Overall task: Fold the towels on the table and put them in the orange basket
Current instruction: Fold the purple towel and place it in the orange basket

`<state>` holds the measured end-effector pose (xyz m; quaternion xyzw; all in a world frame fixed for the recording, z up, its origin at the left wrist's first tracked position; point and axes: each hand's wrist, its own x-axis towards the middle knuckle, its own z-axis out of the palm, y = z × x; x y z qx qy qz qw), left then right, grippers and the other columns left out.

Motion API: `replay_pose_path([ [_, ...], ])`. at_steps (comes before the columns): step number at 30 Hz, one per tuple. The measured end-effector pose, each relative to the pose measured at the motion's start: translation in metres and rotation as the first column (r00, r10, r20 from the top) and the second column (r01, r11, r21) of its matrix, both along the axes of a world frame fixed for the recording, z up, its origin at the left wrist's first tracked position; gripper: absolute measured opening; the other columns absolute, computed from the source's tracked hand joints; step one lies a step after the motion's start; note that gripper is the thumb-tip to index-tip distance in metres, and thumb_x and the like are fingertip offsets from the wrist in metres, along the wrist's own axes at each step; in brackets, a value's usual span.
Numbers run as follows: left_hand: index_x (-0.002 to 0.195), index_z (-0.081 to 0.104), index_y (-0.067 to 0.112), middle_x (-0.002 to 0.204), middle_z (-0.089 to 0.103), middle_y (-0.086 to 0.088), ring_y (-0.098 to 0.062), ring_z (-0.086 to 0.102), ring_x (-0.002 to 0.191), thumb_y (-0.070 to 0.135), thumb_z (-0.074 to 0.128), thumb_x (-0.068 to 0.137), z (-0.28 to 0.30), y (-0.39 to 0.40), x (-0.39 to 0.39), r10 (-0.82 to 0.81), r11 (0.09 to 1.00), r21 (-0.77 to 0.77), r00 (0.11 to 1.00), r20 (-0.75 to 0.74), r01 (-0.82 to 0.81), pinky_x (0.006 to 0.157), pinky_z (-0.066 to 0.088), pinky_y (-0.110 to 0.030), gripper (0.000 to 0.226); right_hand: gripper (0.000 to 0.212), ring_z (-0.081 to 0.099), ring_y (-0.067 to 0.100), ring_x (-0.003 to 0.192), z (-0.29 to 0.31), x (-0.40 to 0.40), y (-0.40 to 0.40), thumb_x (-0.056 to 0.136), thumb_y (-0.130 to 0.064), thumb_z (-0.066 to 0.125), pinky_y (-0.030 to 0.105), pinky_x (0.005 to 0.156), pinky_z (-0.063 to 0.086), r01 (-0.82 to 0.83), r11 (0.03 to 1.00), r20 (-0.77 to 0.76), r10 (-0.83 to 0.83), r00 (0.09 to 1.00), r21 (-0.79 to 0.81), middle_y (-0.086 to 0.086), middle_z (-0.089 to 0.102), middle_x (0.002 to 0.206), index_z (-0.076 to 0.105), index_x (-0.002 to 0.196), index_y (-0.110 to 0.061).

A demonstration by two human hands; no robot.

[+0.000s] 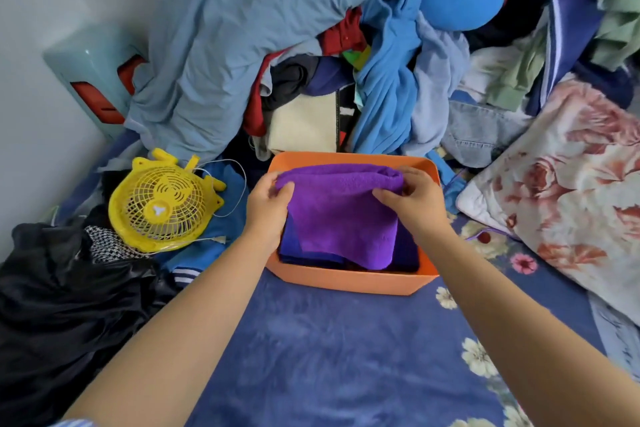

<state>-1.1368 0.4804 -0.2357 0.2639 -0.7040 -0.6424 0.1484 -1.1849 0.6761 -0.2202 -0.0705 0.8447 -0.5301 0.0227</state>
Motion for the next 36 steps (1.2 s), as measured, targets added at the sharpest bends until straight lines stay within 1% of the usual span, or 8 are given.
replay_pose_path([
  [7, 0.123, 0.047, 0.005, 0.115, 0.058, -0.015, -0.021, 0.051, 0.096, 0.015, 0.043, 0.096, -0.070, -0.039, -0.057, 0.064, 0.902, -0.431, 0.996, 0.061, -0.032, 0.071, 0.032, -0.017, 0.029, 0.016, 0.052, -0.004, 0.082, -0.077, -0.048, -0.054, 0.088, -0.011, 0.056, 0.005, 0.064, 0.045, -0.056, 0.984, 0.244, 0.098, 0.965, -0.171, -0.018, 0.056, 0.087, 0.054, 0.100, -0.022],
  [12, 0.129, 0.043, 0.003, 0.125, 0.054, -0.018, -0.033, 0.050, 0.116, 0.020, 0.039, 0.097, -0.128, -0.046, -0.083, 0.198, 0.746, -0.664, 0.941, 0.276, 0.038, 0.089, 0.034, -0.032, 0.036, 0.020, 0.055, 0.018, 0.094, -0.143, -0.080, -0.084, 0.091, -0.016, 0.053, 0.038, 0.084, 0.053, -0.002, 0.994, 0.509, 0.058, 0.859, -0.110, 0.003, 0.055, 0.102, 0.052, 0.110, -0.011],
  [16, 0.131, 0.038, 0.003, 0.126, 0.049, -0.017, -0.031, 0.048, 0.115, 0.021, 0.034, 0.099, -0.166, -0.048, -0.104, 0.188, 0.611, -0.751, 0.875, 0.446, 0.251, 0.090, 0.038, -0.035, 0.036, 0.025, 0.054, 0.020, 0.089, -0.182, -0.100, -0.100, 0.092, -0.019, 0.051, 0.030, 0.061, 0.052, -0.012, 0.999, 0.624, 0.030, 0.781, -0.034, 0.006, 0.054, 0.103, 0.050, 0.114, -0.007],
  [20, 0.125, 0.047, -0.002, 0.114, 0.057, -0.021, -0.034, 0.058, 0.104, 0.007, 0.046, 0.093, -0.189, -0.050, -0.124, 0.194, 0.533, -0.778, 0.848, 0.494, 0.331, 0.080, 0.049, -0.036, 0.033, 0.019, 0.053, 0.020, 0.089, -0.220, -0.122, -0.112, 0.092, -0.023, 0.051, 0.036, 0.071, 0.050, 0.022, 0.999, 0.620, -0.031, 0.784, 0.023, 0.006, 0.054, 0.103, 0.050, 0.106, -0.010],
  [24, 0.080, 0.071, 0.007, 0.068, 0.068, -0.005, -0.017, 0.067, 0.057, 0.013, 0.088, 0.050, -0.194, -0.050, -0.139, 0.215, 0.377, -0.862, 0.873, 0.437, 0.339, 0.042, 0.047, -0.020, 0.036, 0.028, 0.055, 0.025, 0.096, -0.237, -0.137, -0.119, 0.091, -0.024, 0.052, 0.045, 0.085, 0.050, 0.051, 0.997, 0.583, -0.074, 0.809, 0.056, 0.015, 0.058, 0.115, 0.052, 0.110, -0.003],
  [29, 0.090, 0.072, 0.005, 0.087, 0.073, -0.007, -0.017, 0.070, 0.070, 0.007, 0.086, 0.047, -0.221, -0.048, -0.140, 0.207, 0.330, -0.865, 0.865, 0.457, 0.378, 0.056, 0.053, -0.019, 0.046, 0.037, 0.051, 0.032, 0.113, -0.252, -0.138, -0.122, 0.093, -0.023, 0.048, 0.031, 0.086, 0.040, 0.006, 0.964, 0.444, -0.129, 0.887, 0.267, 0.019, 0.054, 0.123, 0.046, 0.120, 0.002],
  [32, 0.102, 0.068, -0.003, 0.104, 0.069, -0.019, -0.031, 0.069, 0.092, -0.007, 0.072, 0.057, -0.237, -0.049, -0.126, 0.090, 0.264, -0.899, 0.919, 0.384, 0.350, 0.075, 0.056, -0.039, 0.045, 0.036, 0.048, 0.033, 0.113, -0.253, -0.121, -0.125, 0.092, -0.010, 0.048, 0.028, 0.087, 0.037, 0.049, 0.947, 0.177, -0.110, 0.978, 0.318, 0.020, 0.048, 0.126, 0.044, 0.125, 0.002],
  [36, 0.107, 0.065, -0.005, 0.114, 0.065, -0.021, -0.035, 0.061, 0.109, 0.001, 0.078, 0.060, -0.255, -0.057, -0.109, -0.084, 0.124, -0.894, 0.903, 0.422, 0.430, 0.089, 0.047, -0.053, 0.049, 0.035, 0.049, 0.048, 0.117, -0.263, -0.092, -0.133, 0.082, -0.001, 0.055, 0.052, 0.098, 0.040, 0.027, 0.819, -0.199, 0.107, 0.974, 0.572, 0.031, 0.052, 0.126, 0.056, 0.115, 0.008],
])
